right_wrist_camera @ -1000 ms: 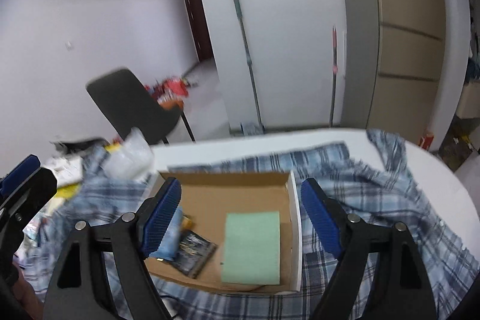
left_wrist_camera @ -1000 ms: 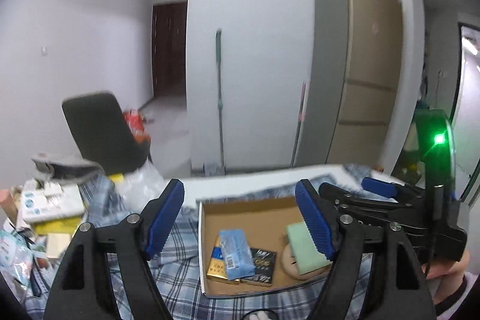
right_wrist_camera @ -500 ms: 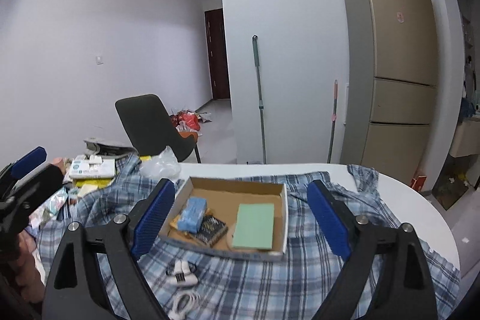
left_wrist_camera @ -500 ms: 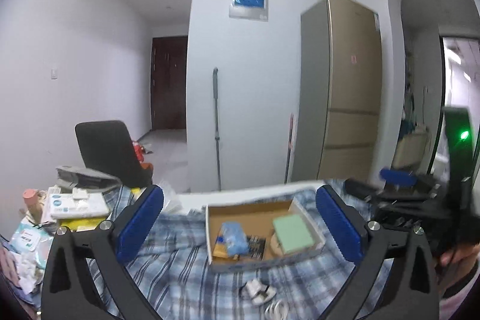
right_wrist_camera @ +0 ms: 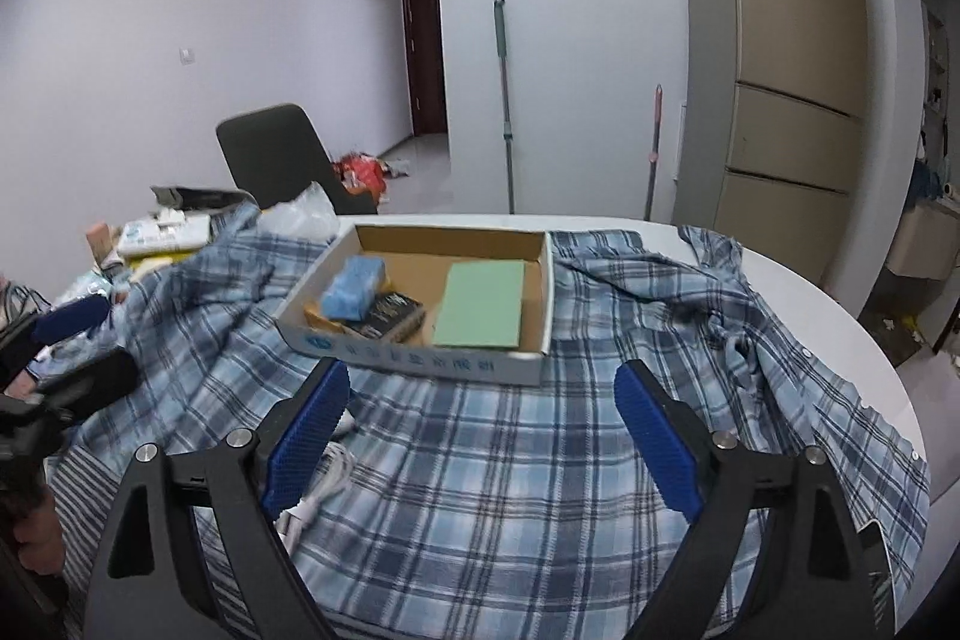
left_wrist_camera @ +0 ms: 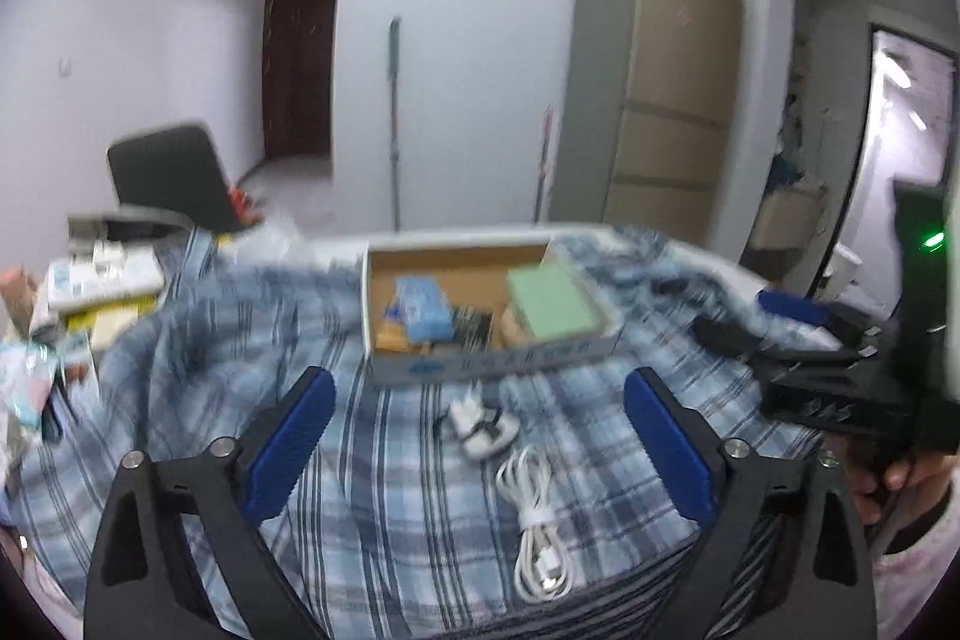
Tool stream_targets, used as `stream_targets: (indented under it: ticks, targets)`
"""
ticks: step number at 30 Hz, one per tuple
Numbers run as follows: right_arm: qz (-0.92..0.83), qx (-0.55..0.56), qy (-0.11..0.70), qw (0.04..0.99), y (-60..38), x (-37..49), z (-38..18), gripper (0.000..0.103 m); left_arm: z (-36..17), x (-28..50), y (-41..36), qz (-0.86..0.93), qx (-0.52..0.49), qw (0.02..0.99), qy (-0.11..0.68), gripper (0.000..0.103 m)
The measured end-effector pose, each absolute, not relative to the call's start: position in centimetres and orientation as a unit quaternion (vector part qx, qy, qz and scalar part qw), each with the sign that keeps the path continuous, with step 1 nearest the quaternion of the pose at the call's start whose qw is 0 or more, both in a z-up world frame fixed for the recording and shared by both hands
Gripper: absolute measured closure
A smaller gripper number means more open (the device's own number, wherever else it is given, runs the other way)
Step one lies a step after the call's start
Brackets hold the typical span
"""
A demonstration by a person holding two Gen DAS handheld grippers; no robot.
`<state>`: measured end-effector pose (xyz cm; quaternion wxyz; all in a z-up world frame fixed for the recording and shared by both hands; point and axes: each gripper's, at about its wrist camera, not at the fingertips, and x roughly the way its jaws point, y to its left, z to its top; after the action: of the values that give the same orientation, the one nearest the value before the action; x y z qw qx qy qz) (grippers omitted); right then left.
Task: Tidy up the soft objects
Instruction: 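Grasp the white coiled USB cable with the left gripper and lift it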
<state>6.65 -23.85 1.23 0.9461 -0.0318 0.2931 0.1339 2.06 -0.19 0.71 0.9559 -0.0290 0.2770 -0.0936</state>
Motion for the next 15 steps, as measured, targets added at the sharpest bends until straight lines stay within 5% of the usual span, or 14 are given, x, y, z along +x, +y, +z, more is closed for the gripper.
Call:
stream_targets:
  ticks: [4,8,15]
  targets:
    - [0.131,-0.029,0.290,0.948,-24.3,6.9,1.0,0.014,-1.7,3.2,-0.9,-0.116,-0.038,0.934,0.336,0.018]
    - [0.137,-0.030,0.289,0.947,-24.2,6.8,0.6,0.014,-4.0,4.2,-2.0,-0.133,-0.038,0.910,0.391,0.052]
    - [0.148,-0.022,0.299,0.942,-24.0,7.1,-0.2,0.014,-6.8,5.3,-3.6,-0.155,-0.033,0.878,0.452,0.065]
